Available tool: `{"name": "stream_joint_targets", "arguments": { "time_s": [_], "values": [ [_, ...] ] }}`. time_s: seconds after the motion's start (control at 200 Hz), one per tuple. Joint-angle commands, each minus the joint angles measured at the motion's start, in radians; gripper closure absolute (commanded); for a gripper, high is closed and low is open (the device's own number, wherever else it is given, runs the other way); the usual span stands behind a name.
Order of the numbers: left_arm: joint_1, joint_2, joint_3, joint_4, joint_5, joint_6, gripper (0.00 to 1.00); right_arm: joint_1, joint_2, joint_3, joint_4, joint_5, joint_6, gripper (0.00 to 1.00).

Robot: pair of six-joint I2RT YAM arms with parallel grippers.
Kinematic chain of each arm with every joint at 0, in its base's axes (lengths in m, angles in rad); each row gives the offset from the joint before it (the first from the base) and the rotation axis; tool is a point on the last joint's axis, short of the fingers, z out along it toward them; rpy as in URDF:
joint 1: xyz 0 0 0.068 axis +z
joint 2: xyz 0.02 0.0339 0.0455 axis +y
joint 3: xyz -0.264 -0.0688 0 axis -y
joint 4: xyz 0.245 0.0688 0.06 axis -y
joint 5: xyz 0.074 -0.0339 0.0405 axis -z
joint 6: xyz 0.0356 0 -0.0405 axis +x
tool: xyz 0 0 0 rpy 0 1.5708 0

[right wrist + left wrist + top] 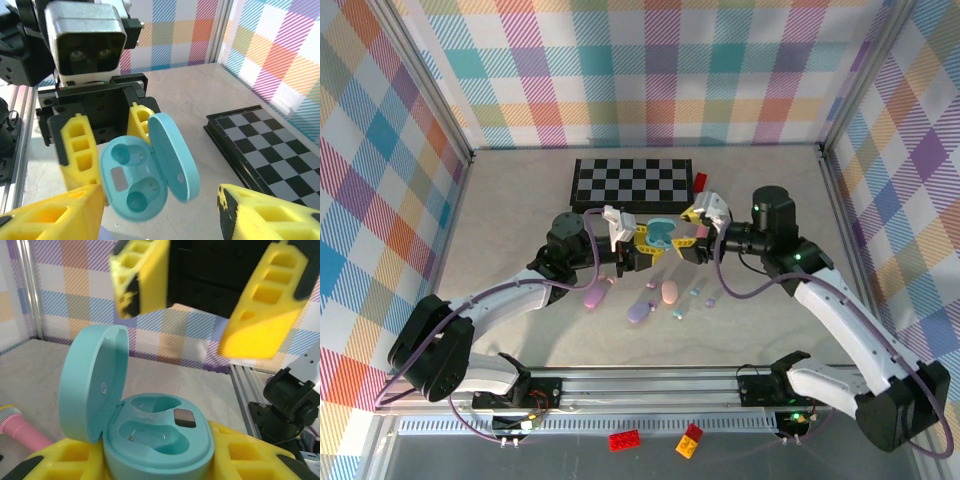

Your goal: Insert the wireless bluetooth earbuds into the charging case

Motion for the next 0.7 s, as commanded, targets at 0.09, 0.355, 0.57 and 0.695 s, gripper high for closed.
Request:
{"name": "stream_joint_targets", "arguments": {
  "time_s": [0.09, 0.355, 0.57, 0.695],
  "values": [
    [0.034, 0.031, -0.031, 0.187, -0.007, -0.091, 0.64, -0.055, -0.118, -0.118, 0.208, 0.015, 0.227, 0.39],
    [0.079, 0.023, -0.037, 0.231, -0.004, -0.122, 0.64, -0.124, -0.234, -0.319, 0.243, 0.298, 0.611, 0.33],
    [0.127, 0.051, -0.052, 0.361, 0.009, -0.208, 0.64, -0.124, -0.115, -0.318, 0.009, 0.248, 0.820, 0.43],
    [0.154, 0.050, -0.046, 0.369, 0.015, -0.214, 0.64, -0.112, 0.007, -0.354, 0.005, 0.116, 0.866, 0.44]
  ]
}}
